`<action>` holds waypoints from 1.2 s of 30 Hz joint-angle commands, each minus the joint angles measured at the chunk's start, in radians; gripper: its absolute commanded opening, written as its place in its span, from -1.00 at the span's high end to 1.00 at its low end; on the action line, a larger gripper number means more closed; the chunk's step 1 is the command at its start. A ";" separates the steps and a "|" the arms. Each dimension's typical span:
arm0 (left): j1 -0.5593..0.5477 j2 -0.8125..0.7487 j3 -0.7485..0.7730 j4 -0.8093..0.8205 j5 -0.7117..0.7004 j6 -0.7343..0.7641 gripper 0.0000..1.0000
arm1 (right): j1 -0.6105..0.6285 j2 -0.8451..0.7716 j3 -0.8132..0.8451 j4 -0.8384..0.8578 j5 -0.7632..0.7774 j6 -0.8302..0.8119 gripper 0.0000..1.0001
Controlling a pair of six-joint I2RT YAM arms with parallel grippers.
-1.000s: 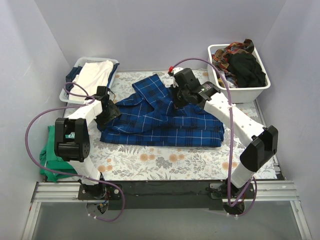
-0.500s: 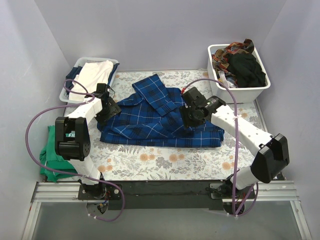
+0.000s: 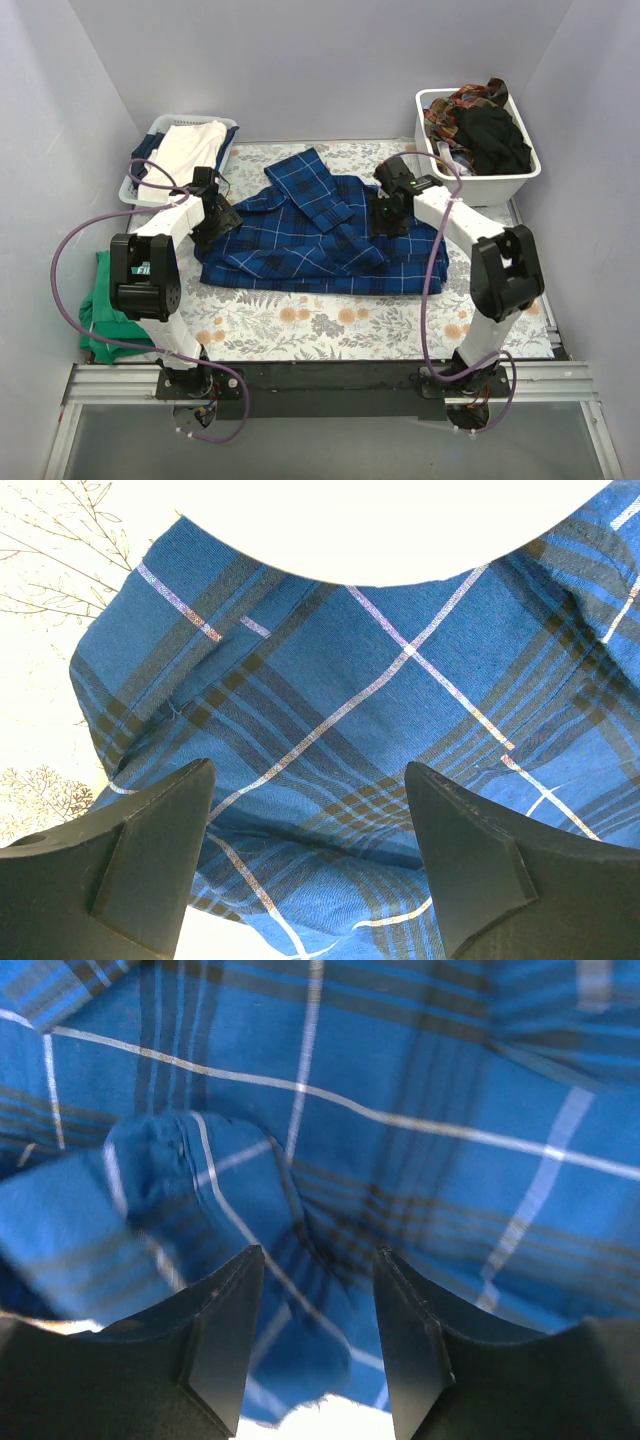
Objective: Fold and stack the long sleeve shirts
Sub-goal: Fold the shirt
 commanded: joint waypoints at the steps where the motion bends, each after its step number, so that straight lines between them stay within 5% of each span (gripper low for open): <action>1: -0.001 -0.023 0.011 -0.004 -0.006 0.006 -0.54 | 0.029 0.058 0.032 0.023 -0.109 -0.065 -0.11; 13: -0.001 -0.014 -0.008 0.004 0.004 0.010 -0.54 | 0.199 -0.011 -0.120 0.080 -0.144 -0.142 -0.15; 22: 0.000 -0.012 -0.004 0.005 0.011 0.010 -0.54 | 0.210 0.069 -0.168 0.072 0.012 -0.108 -0.15; 36: -0.001 -0.029 -0.020 0.013 0.013 0.012 -0.54 | 0.210 -0.015 -0.110 0.071 0.149 -0.115 -0.32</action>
